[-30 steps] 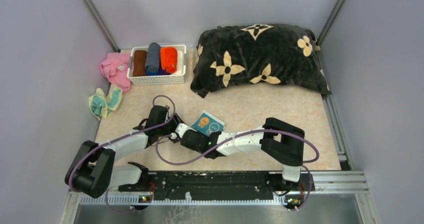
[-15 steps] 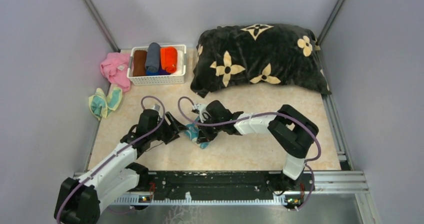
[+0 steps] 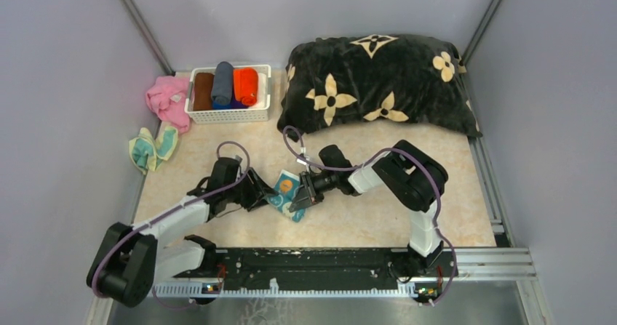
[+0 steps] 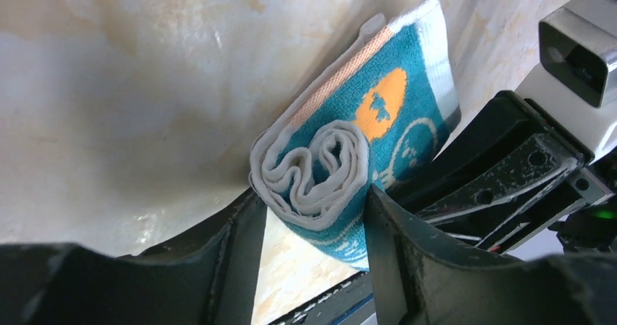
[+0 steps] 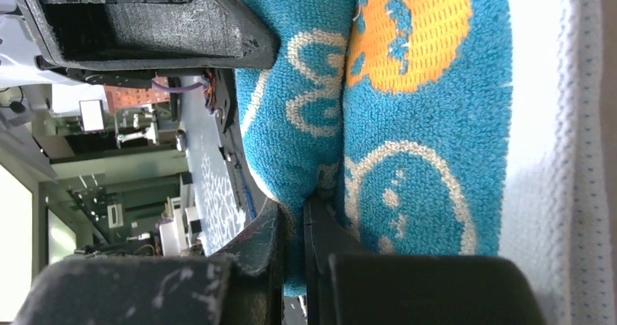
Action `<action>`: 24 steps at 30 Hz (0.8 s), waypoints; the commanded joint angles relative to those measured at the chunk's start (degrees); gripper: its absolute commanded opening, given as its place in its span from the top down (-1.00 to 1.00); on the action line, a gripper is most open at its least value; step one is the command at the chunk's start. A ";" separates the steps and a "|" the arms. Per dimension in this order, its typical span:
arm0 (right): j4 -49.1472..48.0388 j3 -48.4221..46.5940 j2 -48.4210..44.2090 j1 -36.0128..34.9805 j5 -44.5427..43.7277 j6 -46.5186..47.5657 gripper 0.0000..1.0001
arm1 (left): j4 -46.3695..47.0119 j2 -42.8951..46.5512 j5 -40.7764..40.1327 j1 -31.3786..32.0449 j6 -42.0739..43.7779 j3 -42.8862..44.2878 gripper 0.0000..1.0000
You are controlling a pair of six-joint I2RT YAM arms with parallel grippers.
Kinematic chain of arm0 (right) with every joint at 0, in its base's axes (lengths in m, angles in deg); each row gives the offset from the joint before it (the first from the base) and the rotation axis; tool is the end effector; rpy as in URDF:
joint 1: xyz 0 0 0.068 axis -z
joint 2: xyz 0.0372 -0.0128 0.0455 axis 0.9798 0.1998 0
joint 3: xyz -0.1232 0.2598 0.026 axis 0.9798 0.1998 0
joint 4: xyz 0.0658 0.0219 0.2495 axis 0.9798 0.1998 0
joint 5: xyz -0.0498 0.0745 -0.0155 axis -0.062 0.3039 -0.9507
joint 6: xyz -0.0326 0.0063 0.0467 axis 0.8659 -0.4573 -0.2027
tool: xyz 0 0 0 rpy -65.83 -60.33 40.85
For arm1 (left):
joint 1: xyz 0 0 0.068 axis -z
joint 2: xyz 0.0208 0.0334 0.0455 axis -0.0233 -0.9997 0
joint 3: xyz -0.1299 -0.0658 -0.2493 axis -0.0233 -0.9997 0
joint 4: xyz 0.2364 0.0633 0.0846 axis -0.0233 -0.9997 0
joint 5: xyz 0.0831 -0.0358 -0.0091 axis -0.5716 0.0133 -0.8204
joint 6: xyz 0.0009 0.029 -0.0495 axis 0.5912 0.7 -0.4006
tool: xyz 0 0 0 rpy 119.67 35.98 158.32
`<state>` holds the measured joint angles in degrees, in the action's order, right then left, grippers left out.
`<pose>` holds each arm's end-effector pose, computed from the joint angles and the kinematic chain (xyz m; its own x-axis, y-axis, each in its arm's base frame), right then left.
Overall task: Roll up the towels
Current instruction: Roll the towel at the center of the board.
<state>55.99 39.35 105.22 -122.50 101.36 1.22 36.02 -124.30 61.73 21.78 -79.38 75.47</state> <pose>0.2272 0.2643 0.1158 -0.9038 -0.3238 -0.2798 -0.3761 0.2890 0.8804 0.1619 -0.0814 0.1553 -0.8374 -0.5051 -0.2089 -0.2521 0.6959 -0.6724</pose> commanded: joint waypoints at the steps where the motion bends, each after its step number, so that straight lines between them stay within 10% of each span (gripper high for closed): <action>1: 6.63 -0.83 -1.18 0.17 -2.89 3.22 0.88 | 4.57 -5.32 1.63 0.03 0.33 1.84 -0.08; 12: 34.75 -7.05 -21.06 -5.71 -29.60 25.57 0.25 | 1.41 -7.04 -2.38 0.03 1.86 0.56 0.11; 24: 39.34 -11.49 -23.89 -25.46 -61.88 39.75 -0.08 | 1.45 -8.46 -2.28 0.11 2.29 1.07 0.09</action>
<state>94.04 31.30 79.48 -143.16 53.06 34.51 40.08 -131.20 62.72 21.78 -79.14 76.78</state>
